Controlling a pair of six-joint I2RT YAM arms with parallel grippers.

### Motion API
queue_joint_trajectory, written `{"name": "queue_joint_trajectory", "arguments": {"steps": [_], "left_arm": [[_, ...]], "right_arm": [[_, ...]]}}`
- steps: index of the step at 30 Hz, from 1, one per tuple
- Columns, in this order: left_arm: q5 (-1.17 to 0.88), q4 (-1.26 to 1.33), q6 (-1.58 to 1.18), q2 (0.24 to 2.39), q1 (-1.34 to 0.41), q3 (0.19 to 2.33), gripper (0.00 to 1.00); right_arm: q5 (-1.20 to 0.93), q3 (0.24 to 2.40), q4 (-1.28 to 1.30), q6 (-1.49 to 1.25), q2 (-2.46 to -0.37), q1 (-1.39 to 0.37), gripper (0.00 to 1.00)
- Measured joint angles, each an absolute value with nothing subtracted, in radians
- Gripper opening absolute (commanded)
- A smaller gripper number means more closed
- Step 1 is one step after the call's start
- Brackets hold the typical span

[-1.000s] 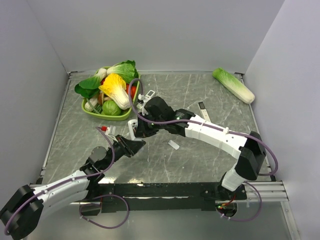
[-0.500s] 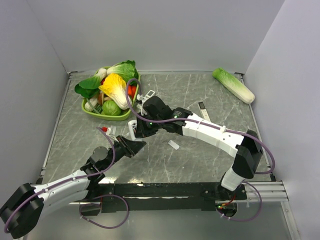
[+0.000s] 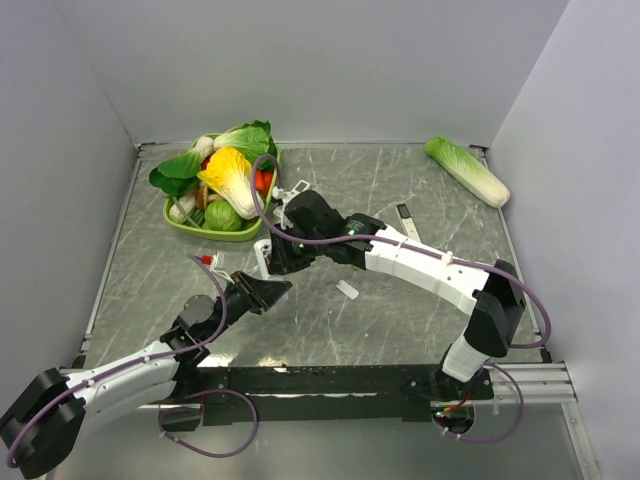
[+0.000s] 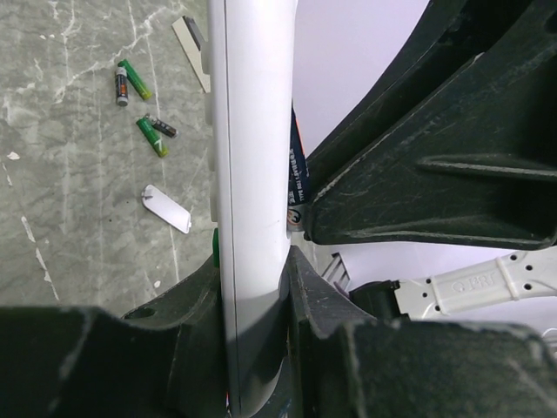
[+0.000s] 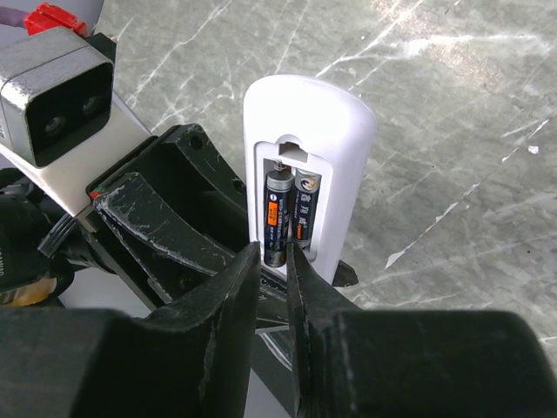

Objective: Load the batteries into the remote control
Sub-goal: Load the battery into the remote control.

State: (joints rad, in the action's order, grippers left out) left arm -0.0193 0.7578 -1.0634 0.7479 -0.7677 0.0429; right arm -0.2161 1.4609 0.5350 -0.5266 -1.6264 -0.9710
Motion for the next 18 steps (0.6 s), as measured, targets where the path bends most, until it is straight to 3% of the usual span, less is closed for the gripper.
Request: {"name": "queue_joint_trajectory", "arguments": {"steps": [18], "left_arm": [[-0.01, 0.805, -1.113, 0.741, -0.768, 0.041, 0.01]], "right_arm": [[-0.241, 1.507, 0.56, -0.502, -1.628, -0.971, 0.36]]}}
